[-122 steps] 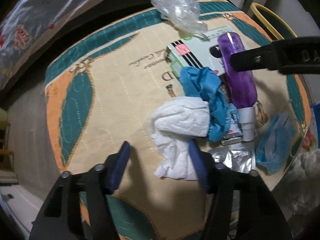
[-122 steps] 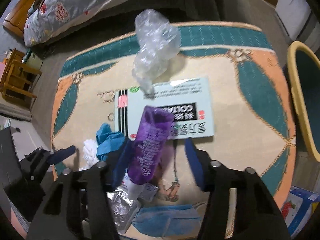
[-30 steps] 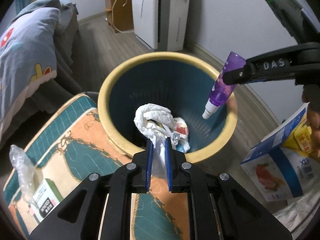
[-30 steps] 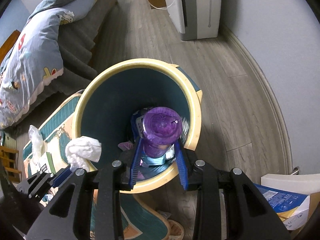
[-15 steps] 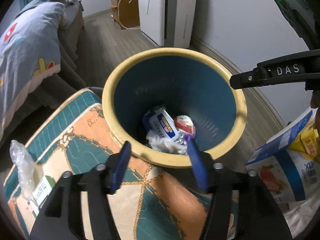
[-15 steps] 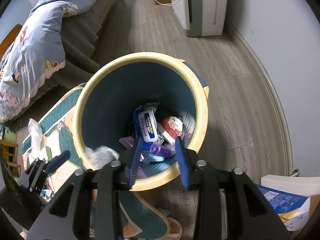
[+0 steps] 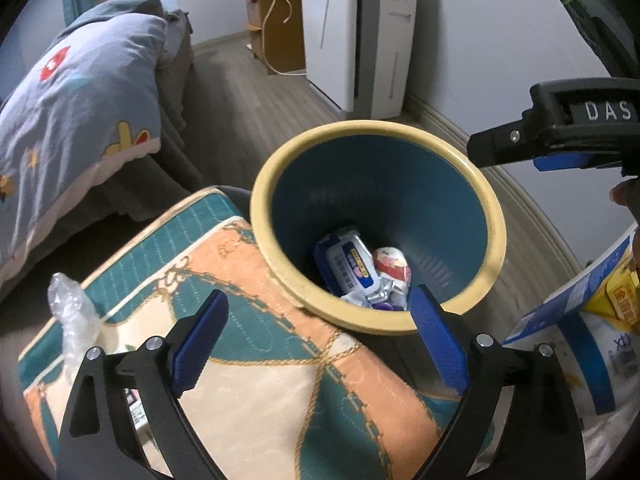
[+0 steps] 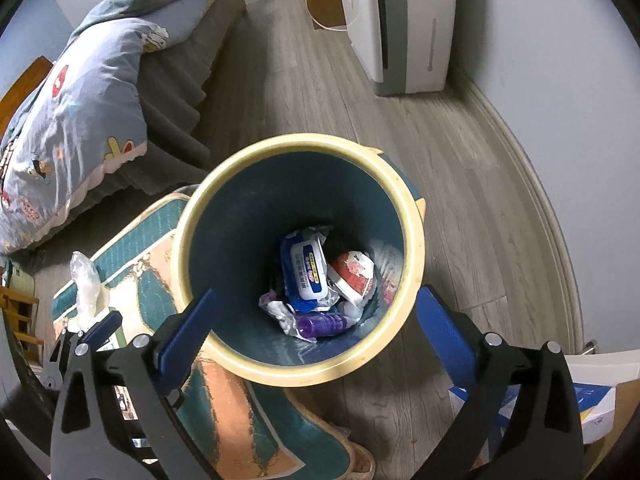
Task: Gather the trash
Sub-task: 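Move both tools back over the cushion toward the clear plastic bag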
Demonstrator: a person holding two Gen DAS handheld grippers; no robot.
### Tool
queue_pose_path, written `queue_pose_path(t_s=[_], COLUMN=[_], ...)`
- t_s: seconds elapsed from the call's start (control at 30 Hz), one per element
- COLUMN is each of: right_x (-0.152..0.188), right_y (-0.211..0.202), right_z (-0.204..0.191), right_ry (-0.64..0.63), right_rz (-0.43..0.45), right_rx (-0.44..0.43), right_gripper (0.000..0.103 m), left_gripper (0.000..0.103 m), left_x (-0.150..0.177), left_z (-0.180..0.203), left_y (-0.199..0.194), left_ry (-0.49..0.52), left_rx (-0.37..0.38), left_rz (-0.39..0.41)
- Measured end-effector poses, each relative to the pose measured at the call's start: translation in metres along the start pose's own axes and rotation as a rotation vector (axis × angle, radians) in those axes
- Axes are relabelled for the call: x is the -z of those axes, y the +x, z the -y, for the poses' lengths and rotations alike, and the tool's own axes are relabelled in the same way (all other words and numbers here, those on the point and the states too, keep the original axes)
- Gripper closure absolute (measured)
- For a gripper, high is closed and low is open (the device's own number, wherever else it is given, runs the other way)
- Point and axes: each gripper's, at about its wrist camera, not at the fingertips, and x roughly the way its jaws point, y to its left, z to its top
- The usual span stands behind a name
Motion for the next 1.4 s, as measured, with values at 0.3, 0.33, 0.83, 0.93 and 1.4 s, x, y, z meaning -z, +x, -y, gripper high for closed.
queue_pose_path(t_s=[0.3,0.33,0.83,0.93,1.4], right_x=[0.004,0.004,0.028,0.035,0.073], right_y=[-0.013,-0.015,-0.013,-0.006,0.031], right_z=[-0.027,-0.032,-0.137,-0.159,-0.269], right_ry=[-0.001,-0.005,-0.184,-0.214,-0.454], right_rz=[0.004,0.008,-0.007,-0.021,-0.036], right_rx=[-0.001,-0.002,-0.02,-0.017,-0.062], right_gripper=[0.006,0.006,0.006,0.006,0.006], left_gripper=[0.011,0.011,0.01,0.01,0.008], left_x=[0.01,0.012,0.054,0.061,0.093], left_z=[-0.024,-0.029,-0.125,-0.146,-0.26], left_y=[-0.034,-0.039,-0.106,-0.125,-0.172], left_ry=[-0.036,-0.041,-0.185,-0.189,-0.368], left_rx=[-0.027,-0.034,-0.168,-0.196,-0.277], left_rz=[0.041,0.044,0.082,0.075,0.061])
